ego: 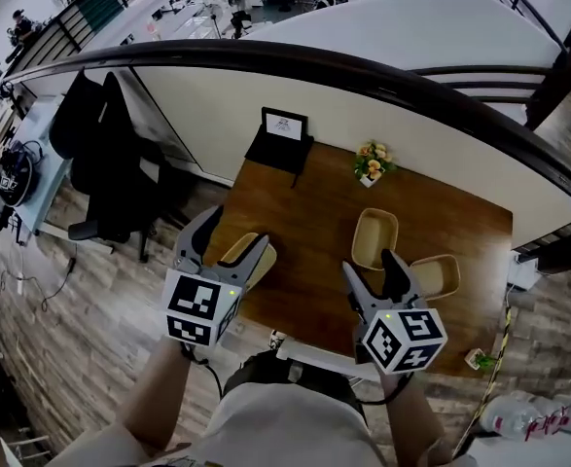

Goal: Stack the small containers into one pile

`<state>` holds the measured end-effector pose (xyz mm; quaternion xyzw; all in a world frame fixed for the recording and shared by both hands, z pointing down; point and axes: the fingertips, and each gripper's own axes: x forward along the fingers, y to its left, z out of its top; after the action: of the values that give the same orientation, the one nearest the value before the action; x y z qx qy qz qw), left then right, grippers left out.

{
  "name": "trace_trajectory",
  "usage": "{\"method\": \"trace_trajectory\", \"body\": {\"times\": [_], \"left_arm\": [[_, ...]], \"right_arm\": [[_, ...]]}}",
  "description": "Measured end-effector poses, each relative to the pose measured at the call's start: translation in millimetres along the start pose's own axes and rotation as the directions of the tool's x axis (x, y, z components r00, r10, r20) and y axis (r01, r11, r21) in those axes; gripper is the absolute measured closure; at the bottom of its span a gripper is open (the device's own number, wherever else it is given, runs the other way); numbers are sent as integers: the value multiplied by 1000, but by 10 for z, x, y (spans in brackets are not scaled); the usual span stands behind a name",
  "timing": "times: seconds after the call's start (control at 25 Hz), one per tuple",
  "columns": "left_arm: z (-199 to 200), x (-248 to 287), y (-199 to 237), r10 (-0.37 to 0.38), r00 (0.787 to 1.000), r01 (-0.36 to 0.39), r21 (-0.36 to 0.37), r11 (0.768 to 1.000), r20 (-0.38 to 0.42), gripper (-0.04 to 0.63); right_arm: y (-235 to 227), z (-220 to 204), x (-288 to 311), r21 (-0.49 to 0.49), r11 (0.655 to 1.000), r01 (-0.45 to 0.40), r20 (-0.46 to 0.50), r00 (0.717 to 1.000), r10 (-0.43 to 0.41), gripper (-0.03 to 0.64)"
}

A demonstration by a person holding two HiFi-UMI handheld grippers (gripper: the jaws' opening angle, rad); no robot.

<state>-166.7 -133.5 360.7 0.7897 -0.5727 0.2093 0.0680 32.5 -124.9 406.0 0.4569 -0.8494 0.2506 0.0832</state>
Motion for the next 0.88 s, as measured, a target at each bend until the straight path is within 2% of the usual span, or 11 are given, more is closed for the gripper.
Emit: {"method": "trace_trajectory", "body": {"times": [0.2,0.44,0.56,0.76,0.88], "left_arm": [[-564,109,319,16,994,-19,-29,999,-107,262],[-1264,272,570,15,975,-25,-43,999,-223,276],[-1663,334,639,-13,955,-4,-56,998,-296,284],[-2294,465,683,-98,913,31,-173,985,-396,291],[-2631,554,733,-122,885,35,-198,980,-449,297]], "right_arm": [[332,-552,570,73,995,-62,-135,988,72,284],[647,-1204,1083,175,980,-99,-281,949,146,288],[829,-1534,1290,205,973,-105,-350,920,173,288],[989,-2049,1610,261,962,-76,-455,869,192,302],[986,-2344,1776,287,957,-33,-514,838,183,308]]}}
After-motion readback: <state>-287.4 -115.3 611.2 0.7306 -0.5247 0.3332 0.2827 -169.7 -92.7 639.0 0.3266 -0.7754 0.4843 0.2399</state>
